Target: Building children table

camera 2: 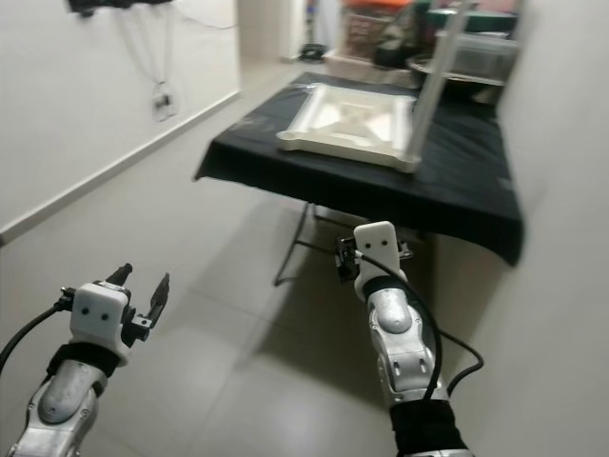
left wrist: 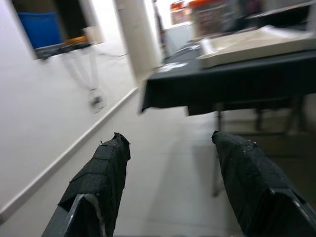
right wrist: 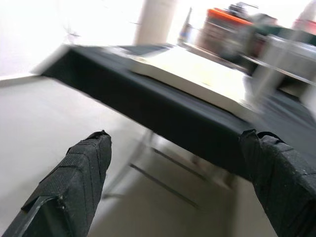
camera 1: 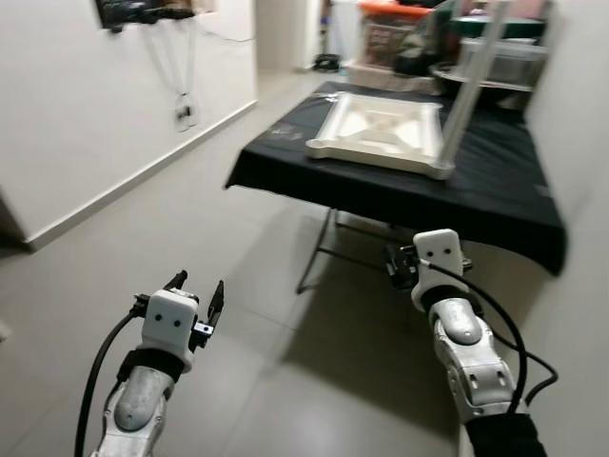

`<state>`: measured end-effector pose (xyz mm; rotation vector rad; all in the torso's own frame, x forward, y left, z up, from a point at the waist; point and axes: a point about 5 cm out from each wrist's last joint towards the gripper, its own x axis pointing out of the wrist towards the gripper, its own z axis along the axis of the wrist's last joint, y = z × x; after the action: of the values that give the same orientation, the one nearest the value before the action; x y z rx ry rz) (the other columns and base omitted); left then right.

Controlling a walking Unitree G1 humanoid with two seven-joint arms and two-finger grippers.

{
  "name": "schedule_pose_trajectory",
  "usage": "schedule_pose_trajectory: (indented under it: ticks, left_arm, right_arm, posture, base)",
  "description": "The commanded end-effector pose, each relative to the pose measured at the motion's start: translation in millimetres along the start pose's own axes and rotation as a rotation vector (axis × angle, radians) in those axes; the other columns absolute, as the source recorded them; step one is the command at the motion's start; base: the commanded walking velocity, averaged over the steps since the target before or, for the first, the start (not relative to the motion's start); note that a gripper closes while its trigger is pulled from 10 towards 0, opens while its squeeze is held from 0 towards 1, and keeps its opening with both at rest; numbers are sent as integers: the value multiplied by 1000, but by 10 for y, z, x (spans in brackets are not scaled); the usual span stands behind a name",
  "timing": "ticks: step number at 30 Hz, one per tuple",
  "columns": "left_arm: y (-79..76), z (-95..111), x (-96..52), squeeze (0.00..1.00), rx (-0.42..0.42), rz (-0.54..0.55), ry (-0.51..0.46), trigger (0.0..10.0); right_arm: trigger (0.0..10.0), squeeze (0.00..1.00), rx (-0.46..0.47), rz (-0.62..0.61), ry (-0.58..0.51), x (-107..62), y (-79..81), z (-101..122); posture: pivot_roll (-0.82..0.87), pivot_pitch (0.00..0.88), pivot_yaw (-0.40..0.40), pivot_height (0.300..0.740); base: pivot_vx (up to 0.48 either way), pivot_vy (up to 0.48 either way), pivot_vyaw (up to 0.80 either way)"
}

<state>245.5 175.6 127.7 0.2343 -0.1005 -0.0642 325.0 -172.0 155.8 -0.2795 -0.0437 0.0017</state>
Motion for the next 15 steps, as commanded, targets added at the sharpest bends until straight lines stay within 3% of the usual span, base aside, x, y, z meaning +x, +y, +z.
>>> schedule_pose_trajectory:
  ticks: [1, 5, 7, 15]
  left_arm:
    - [2, -4, -10, 0, 10, -6, -1, 10000]
    - [5, 1, -9, 0, 15, -7, -3, 10000]
    - [6, 4, -7, 0, 17, -8, -6, 10000]
    - [-6, 19, -4, 0, 12, -18, -17, 10000]
  right_arm:
    - [10000, 0, -10, -2, -2, -10, -1, -12]
    - [10000, 0, 46, -17, -3, -7, -19, -11]
    - [10000, 0, 83, -36, -1, -2, -50, -16]
    - [10000, 0, 88, -46, 5, 1, -55, -32]
  posture:
    - [-53, 0, -80, 740]
    - [-49, 0, -79, 740]
    - [-49, 0, -78, 740]
    - [-45, 0, -74, 740]
  base:
    - [0, 0, 800]
    - [0, 0, 684]
    - [0, 0, 0]
    - [0, 0, 0]
